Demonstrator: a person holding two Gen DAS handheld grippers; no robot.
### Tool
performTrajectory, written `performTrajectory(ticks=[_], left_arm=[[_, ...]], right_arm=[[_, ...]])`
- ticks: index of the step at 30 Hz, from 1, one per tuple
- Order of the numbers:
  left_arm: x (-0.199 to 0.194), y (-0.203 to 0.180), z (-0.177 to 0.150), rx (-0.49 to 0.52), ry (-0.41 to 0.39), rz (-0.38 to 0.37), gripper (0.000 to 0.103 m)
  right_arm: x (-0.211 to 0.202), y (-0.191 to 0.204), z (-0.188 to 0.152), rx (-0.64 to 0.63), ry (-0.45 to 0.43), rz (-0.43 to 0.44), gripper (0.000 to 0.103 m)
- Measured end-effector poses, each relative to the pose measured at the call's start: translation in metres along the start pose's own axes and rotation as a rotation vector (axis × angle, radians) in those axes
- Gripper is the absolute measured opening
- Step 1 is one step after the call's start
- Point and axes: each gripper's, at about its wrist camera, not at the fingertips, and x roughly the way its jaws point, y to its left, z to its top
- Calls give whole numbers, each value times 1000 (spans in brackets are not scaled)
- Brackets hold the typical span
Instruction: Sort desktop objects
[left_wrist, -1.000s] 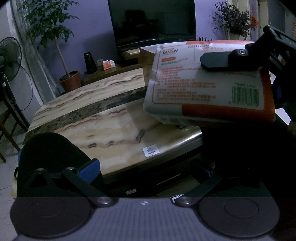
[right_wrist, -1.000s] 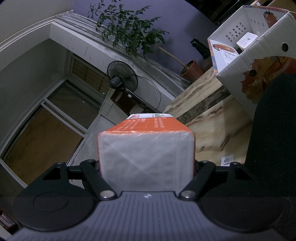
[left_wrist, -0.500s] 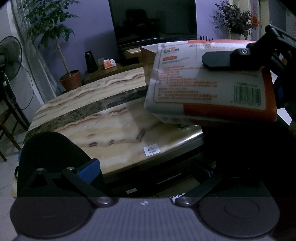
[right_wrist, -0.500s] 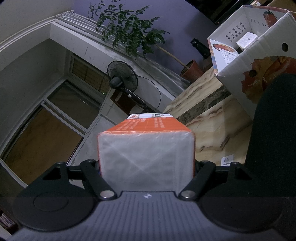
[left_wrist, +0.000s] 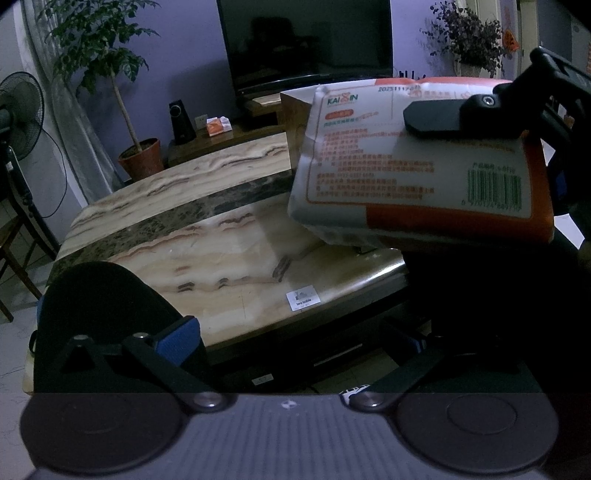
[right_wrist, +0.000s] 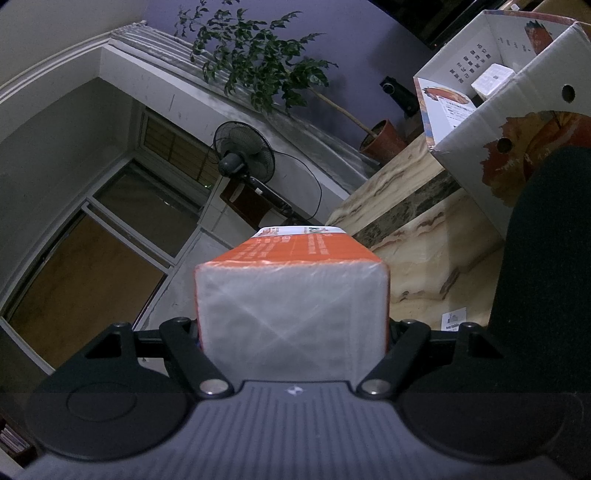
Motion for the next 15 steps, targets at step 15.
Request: performTrajectory(ticks=[15], left_arm=[[-1, -2, -1, 3, 4, 3, 102]], right_arm=[[-1, -1, 0, 3, 0, 1, 79]])
